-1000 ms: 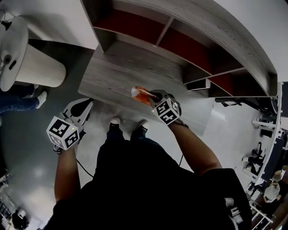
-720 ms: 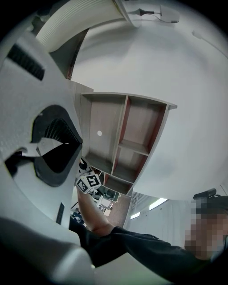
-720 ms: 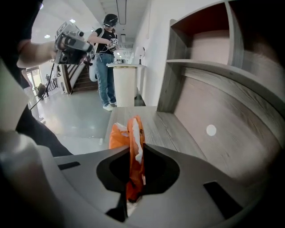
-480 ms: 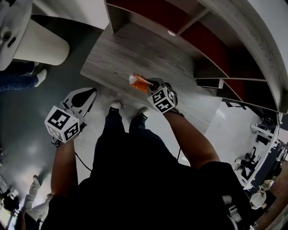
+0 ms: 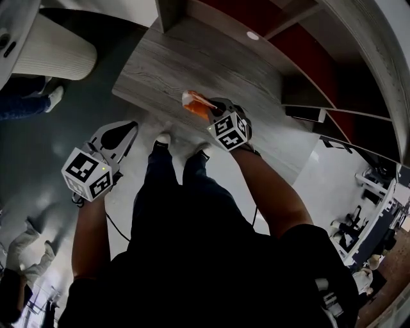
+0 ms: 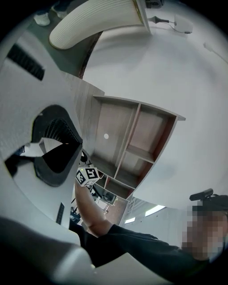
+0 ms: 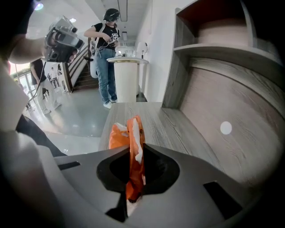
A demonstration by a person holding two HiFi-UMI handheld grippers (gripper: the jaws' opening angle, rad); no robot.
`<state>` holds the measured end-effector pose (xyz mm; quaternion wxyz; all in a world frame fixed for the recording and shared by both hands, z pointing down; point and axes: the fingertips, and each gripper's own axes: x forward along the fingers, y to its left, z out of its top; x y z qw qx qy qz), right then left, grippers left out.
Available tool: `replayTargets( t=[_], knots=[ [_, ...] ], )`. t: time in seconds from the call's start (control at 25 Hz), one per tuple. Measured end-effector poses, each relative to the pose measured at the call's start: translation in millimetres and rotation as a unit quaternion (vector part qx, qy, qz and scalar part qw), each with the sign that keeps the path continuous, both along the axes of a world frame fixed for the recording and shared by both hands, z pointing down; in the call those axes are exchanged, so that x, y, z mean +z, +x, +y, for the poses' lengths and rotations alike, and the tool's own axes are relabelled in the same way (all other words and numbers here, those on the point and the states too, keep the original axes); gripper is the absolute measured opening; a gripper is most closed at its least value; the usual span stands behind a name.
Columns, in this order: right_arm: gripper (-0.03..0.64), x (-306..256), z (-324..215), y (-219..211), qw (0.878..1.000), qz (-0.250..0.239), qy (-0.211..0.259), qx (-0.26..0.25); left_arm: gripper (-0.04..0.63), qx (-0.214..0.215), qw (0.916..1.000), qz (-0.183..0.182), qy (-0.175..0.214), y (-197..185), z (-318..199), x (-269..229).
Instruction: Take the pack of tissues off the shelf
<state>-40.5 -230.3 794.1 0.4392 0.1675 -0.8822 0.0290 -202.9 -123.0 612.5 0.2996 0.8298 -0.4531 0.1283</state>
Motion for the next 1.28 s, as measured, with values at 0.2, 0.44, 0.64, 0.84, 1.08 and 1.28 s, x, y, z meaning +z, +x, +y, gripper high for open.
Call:
replayTargets(
  t=[0.2,0.44,0.64,0.84,1.08,1.28],
  knots=[
    [0.015,3,-1,0,1.0,-0.001,0.009,0.002,0.018,0.006,0.9999,0.006,-0.006,3,2,7],
    [0.015,5,-4,3,1.0,0.004,0.02,0.014,0.018,0.012,0.9998,0.011,-0.005,4,0,6],
    [0.107,12,-3,2,1.0,0.013,0.024,0.014,0.017,0.019,0.9998,0.009,-0.005,3,-1,7],
    [0.235,17,5,1,1.0,0.008,0.008,0.003,0.018,0.03,0.9995,0.012,-0.006,8,-3,9],
    [0.263,8,14,-2,1.0,-0.022,0.005,0.006,0.017,0.039,0.9992,0.01,-0.006,8,-3,8],
    [0.265,5,16,-7,0.999,-0.035,0.004,0.01,0.017,0.041,0.9991,0.009,-0.006,8,-2,8]
  ],
)
